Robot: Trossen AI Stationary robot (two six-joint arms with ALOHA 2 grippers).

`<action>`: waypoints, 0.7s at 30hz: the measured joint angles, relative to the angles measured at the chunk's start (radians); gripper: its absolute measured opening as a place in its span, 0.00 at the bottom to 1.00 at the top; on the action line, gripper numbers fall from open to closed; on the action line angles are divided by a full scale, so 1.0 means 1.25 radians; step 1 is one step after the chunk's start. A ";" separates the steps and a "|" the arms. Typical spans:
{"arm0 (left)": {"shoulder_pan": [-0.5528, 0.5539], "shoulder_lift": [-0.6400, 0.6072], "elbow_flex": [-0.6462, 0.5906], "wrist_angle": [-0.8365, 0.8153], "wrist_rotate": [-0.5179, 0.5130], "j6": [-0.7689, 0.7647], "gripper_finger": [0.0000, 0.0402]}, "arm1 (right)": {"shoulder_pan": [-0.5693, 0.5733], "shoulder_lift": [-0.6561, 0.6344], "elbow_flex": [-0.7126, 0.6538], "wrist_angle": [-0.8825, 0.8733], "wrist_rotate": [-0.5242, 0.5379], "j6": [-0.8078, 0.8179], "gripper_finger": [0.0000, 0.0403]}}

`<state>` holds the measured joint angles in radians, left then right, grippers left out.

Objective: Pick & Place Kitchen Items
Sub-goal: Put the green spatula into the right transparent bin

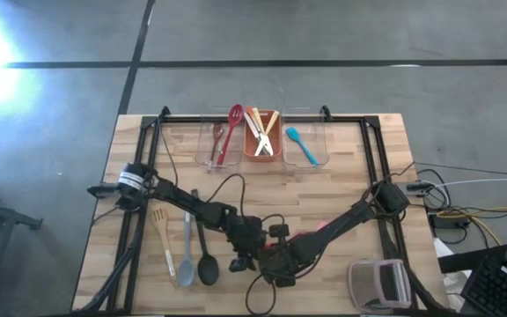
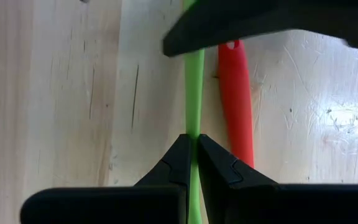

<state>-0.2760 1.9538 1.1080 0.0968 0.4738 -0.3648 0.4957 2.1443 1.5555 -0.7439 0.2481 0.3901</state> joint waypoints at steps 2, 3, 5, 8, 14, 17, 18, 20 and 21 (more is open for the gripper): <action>0.000 -0.006 0.014 -0.043 -0.026 0.024 0.51 | 0.000 0.000 -0.001 0.000 0.000 0.002 0.03; 0.000 -0.008 0.021 -0.054 -0.035 0.031 0.51 | 0.000 0.000 -0.001 0.001 -0.001 0.002 0.03; 0.000 -0.008 0.037 -0.077 -0.043 0.044 0.51 | 0.000 0.000 -0.001 0.001 -0.001 0.003 0.03; -0.003 -0.009 0.054 -0.096 -0.070 0.065 0.51 | 0.000 0.000 -0.001 0.001 0.000 0.003 0.03; -0.007 -0.009 0.066 -0.117 -0.150 0.108 0.51 | -0.001 0.000 -0.001 0.001 -0.002 0.003 0.03; -0.008 -0.009 0.066 -0.119 -0.157 0.108 0.51 | -0.001 0.000 -0.001 0.001 -0.002 0.003 0.03; -0.008 -0.009 0.066 -0.120 -0.164 0.109 0.51 | -0.001 0.000 -0.001 0.001 -0.002 0.003 0.03; -0.009 -0.009 0.065 -0.120 -0.179 0.109 0.51 | -0.001 -0.001 -0.001 0.001 -0.002 0.003 0.03; -0.008 -0.009 0.063 -0.120 -0.181 0.108 0.51 | -0.001 -0.001 -0.001 0.001 -0.003 0.003 0.03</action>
<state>-0.2863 1.9423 1.1869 -0.0533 0.2475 -0.2295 0.4950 2.1429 1.5543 -0.7427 0.2445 0.3937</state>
